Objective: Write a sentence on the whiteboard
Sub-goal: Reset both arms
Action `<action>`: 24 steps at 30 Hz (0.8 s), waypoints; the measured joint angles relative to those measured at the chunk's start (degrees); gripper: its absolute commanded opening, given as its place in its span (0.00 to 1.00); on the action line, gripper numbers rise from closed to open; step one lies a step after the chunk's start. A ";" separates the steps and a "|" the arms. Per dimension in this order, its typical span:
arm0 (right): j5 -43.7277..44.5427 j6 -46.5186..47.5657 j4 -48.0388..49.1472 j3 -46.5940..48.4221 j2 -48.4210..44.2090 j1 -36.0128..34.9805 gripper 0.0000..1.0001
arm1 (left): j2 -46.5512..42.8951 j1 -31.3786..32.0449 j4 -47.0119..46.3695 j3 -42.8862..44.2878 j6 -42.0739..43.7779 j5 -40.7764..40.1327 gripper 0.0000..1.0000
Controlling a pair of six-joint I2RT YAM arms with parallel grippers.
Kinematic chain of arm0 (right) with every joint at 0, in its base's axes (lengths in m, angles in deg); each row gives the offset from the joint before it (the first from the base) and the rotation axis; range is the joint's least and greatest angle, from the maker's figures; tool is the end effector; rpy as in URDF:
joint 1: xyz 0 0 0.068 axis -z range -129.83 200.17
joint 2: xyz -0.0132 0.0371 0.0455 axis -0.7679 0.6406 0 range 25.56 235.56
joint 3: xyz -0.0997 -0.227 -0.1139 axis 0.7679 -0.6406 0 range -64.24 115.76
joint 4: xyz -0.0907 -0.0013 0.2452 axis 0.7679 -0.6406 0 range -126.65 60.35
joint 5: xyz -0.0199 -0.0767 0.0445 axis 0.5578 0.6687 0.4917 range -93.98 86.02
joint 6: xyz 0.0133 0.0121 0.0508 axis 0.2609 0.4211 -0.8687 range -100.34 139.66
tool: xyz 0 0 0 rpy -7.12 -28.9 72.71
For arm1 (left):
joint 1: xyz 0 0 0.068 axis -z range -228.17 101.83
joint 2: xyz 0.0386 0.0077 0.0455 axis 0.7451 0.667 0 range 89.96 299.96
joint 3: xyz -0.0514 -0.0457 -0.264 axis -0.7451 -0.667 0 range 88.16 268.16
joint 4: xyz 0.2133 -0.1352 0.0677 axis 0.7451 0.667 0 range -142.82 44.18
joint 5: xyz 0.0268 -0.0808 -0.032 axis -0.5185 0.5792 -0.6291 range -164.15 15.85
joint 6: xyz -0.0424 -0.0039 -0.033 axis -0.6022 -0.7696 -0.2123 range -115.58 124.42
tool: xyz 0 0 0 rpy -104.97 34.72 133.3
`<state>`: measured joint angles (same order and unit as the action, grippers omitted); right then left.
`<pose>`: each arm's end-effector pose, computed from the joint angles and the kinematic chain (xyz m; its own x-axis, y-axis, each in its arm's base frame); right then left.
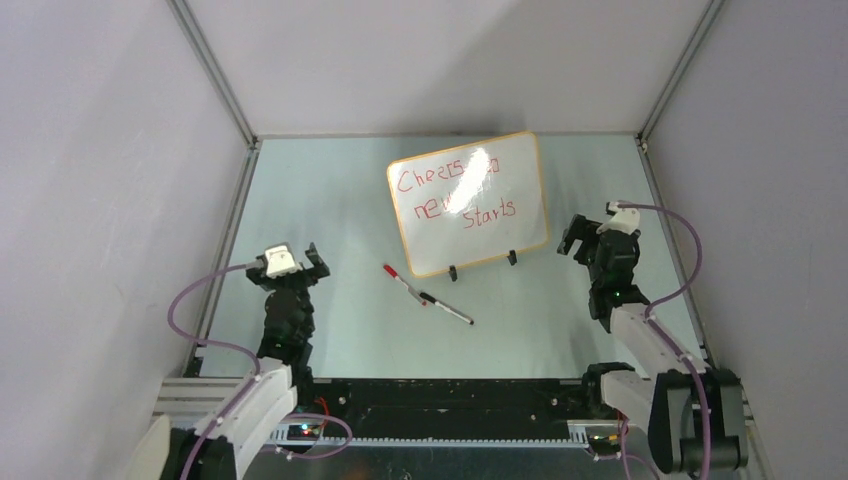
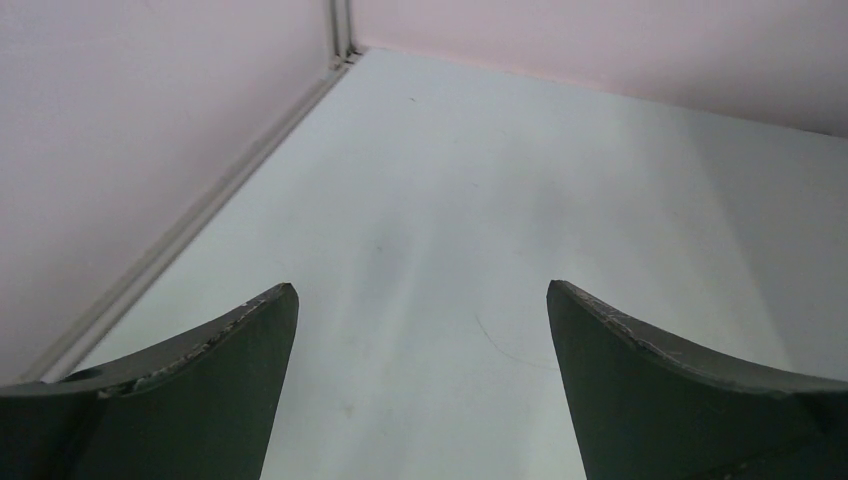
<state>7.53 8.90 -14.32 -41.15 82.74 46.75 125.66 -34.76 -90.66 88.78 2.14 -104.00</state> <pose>0.2165 0.0058 0.2127 -0.2911 0.1660 -0.9422 0.1879 0.9756 0.1138 0.1455 -0.0166 0.1810 0.0580 -0.0493 -0.9971 -0.2804 0.9578 -0.0637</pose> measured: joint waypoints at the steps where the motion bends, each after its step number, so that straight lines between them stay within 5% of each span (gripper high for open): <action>1: -0.81 0.68 2.62 -0.59 1.40 0.50 0.94 | 1.84 -0.87 -2.19 0.00 0.57 0.35 0.99; 12: -6.08 5.92 23.80 -3.69 17.18 2.78 0.87 | 34.91 -7.26 -27.45 1.14 4.09 4.33 0.96; 16: -6.43 6.60 29.66 -7.52 19.50 2.78 0.83 | 37.40 -8.22 -30.08 2.32 4.35 6.45 0.97; 19: -6.12 6.88 33.16 -9.57 20.26 2.38 0.98 | 37.38 -9.64 -28.59 5.27 4.22 8.11 0.98; 24: -7.41 6.91 35.67 -9.66 20.50 3.52 0.99 | 37.38 -10.67 -27.06 7.72 3.52 7.56 0.99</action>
<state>0.12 15.80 21.35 -50.81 103.25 50.26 163.04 -45.42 -117.72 96.49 5.65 -96.43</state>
